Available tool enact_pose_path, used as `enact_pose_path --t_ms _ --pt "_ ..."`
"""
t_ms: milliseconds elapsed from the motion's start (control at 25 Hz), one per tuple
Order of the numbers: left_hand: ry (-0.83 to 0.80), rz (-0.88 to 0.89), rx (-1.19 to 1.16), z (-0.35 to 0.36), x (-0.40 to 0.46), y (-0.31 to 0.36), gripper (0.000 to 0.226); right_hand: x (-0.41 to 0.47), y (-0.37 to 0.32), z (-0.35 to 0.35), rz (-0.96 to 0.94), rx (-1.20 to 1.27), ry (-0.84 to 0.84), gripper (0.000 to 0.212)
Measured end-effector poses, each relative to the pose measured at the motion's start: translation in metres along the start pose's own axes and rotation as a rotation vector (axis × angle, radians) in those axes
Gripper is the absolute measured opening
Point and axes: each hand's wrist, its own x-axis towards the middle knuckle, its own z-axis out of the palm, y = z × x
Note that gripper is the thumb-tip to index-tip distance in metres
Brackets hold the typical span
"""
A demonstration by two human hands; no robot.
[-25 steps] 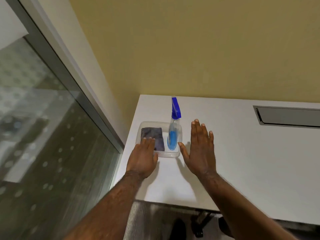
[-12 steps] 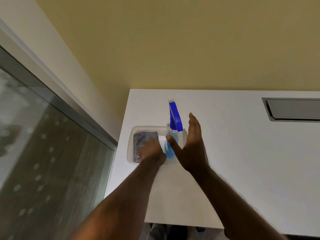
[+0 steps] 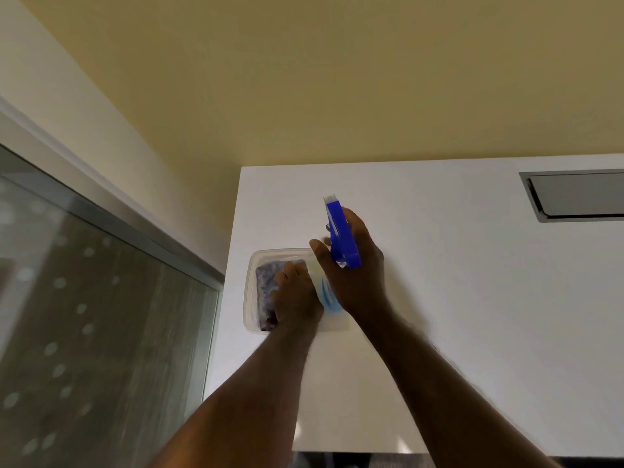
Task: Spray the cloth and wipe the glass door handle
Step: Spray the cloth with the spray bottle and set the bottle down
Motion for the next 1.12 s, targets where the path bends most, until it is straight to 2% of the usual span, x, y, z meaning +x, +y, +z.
enact_pose_path --t_ms 80,200,360,400,480,560,640,680,760,840,920,1040,1120 --pt "0.043 -0.022 -0.086 0.0 -0.001 -0.004 0.031 -0.001 0.001 -0.001 0.017 0.058 -0.028 0.046" --pt "0.04 0.032 -0.039 -0.01 0.0 -0.009 0.028 -0.002 -0.001 -0.002 0.031 0.127 -0.021 0.024" --pt "0.032 0.016 -0.245 -0.039 -0.003 -0.009 0.005 -0.005 -0.01 -0.006 -0.045 0.122 0.069 0.018" --pt "0.023 -0.044 -0.312 -0.048 -0.005 -0.009 0.004 -0.005 -0.013 -0.008 -0.049 0.115 0.072 0.02" --pt "-0.039 -0.225 -0.481 -0.064 -0.008 -0.008 0.025 -0.006 -0.019 -0.012 -0.046 0.099 0.057 0.024" --pt "-0.051 -0.312 -0.577 -0.082 -0.011 -0.014 0.045 -0.009 -0.028 -0.017 -0.071 0.088 0.049 0.031" --pt "-0.039 -0.373 -0.661 -0.102 -0.013 -0.022 0.028 -0.015 -0.038 -0.022 -0.096 0.119 0.089 0.036" --pt "-0.034 -0.424 -0.774 -0.111 -0.016 -0.026 0.019 -0.018 -0.046 -0.026 -0.088 0.149 0.127 0.033" --pt "-0.067 -0.5 -1.087 -0.13 -0.023 -0.033 0.016 -0.023 -0.06 -0.036 -0.096 0.187 0.197 0.017" --pt "-0.151 -0.496 -1.382 -0.146 -0.028 -0.043 0.013 -0.029 -0.071 -0.048 -0.171 0.182 0.2 0.009" --pt "-0.214 -0.441 -1.56 -0.156 -0.034 -0.049 0.032 -0.035 -0.08 -0.056 -0.188 0.249 0.169 0.011" --pt "-0.258 -0.341 -1.768 -0.172 -0.049 -0.046 0.051 -0.048 -0.098 -0.062 -0.025 0.386 0.068 0.018" --pt "-0.289 -0.267 -1.896 -0.177 -0.058 -0.041 0.052 -0.054 -0.103 -0.063 0.059 0.369 -0.064 0.02"
